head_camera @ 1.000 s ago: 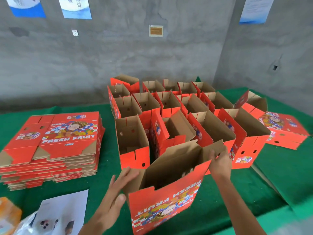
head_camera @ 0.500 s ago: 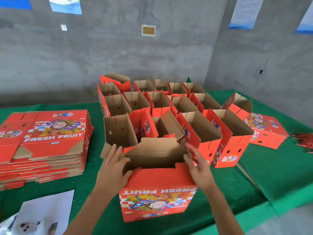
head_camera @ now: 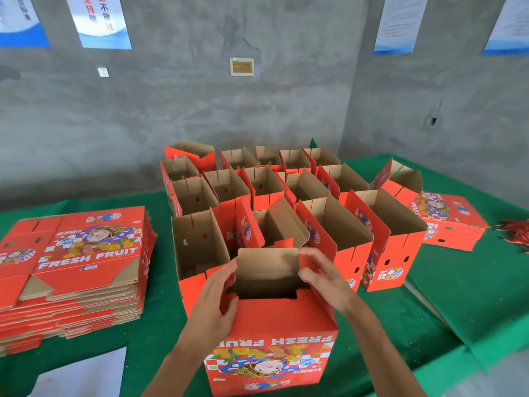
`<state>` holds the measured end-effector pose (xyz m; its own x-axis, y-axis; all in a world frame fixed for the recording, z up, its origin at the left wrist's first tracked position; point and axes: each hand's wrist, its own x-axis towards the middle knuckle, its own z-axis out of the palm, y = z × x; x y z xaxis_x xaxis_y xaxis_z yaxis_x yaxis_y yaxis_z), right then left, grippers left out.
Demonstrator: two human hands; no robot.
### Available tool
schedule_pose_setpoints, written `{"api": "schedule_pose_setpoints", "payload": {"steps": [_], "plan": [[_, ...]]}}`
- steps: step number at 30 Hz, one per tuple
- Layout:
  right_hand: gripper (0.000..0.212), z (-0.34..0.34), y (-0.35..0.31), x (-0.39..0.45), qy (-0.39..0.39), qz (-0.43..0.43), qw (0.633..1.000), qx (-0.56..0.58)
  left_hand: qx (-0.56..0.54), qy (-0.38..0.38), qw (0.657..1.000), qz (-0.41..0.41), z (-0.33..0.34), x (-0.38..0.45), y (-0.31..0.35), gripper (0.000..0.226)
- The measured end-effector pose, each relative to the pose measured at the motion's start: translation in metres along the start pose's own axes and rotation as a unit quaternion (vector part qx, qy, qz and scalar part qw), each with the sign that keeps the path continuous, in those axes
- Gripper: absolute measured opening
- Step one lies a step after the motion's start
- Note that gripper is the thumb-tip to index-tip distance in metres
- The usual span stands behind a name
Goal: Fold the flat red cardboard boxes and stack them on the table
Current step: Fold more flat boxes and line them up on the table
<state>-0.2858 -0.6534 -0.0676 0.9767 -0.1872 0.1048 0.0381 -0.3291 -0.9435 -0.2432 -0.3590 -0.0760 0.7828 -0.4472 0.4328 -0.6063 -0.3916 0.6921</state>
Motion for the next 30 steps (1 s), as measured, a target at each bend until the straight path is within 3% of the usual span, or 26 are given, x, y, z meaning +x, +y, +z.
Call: {"api": "schedule_pose_setpoints", "payload": {"steps": [2, 6, 9, 11, 13, 16, 20, 24, 27, 30], "plan": [[0.036, 0.003, -0.003, 0.010, 0.011, -0.025, 1.000, 0.009, -0.013, -0.001, 0.999, -0.029, 0.002, 0.004, -0.004, 0.069], [0.054, 0.007, -0.006, 0.031, 0.089, -0.019, 0.996, -0.018, 0.116, -0.082, 0.990, -0.027, 0.003, 0.010, -0.010, 0.047], [0.060, 0.010, 0.003, 0.036, 0.127, 0.000, 0.977, -0.170, 0.136, -0.128, 0.982, -0.013, 0.006, 0.009, -0.009, 0.045], [0.057, 0.015, 0.005, 0.033, 0.079, 0.003, 0.959, -0.274, 0.136, -0.124, 0.983, -0.022, 0.007, 0.011, -0.008, 0.049], [0.068, 0.016, 0.004, 0.030, 0.019, -0.003, 0.962, -0.273, 0.123, -0.104, 0.986, -0.052, 0.006, 0.014, -0.011, 0.049], [0.048, 0.006, 0.011, 0.018, -0.007, -0.060, 0.964, -0.258, 0.120, -0.075, 0.984, -0.105, 0.009, 0.019, -0.012, 0.045], [0.056, 0.001, 0.019, -0.005, -0.069, -0.070, 0.953, -0.287, 0.091, -0.021, 0.982, -0.161, 0.014, 0.025, -0.007, 0.079], [0.070, -0.003, 0.008, -0.014, -0.114, 0.001, 0.971, -0.211, 0.113, -0.101, 0.980, -0.130, 0.013, 0.025, -0.021, 0.054], [0.077, -0.004, 0.008, -0.017, -0.127, 0.042, 0.980, -0.146, 0.073, -0.097, 0.983, -0.139, 0.009, 0.023, -0.026, 0.049], [0.078, 0.002, 0.014, -0.016, -0.099, 0.012, 0.966, -0.238, -0.037, -0.075, 0.980, -0.183, 0.007, 0.024, -0.024, 0.039]]}}
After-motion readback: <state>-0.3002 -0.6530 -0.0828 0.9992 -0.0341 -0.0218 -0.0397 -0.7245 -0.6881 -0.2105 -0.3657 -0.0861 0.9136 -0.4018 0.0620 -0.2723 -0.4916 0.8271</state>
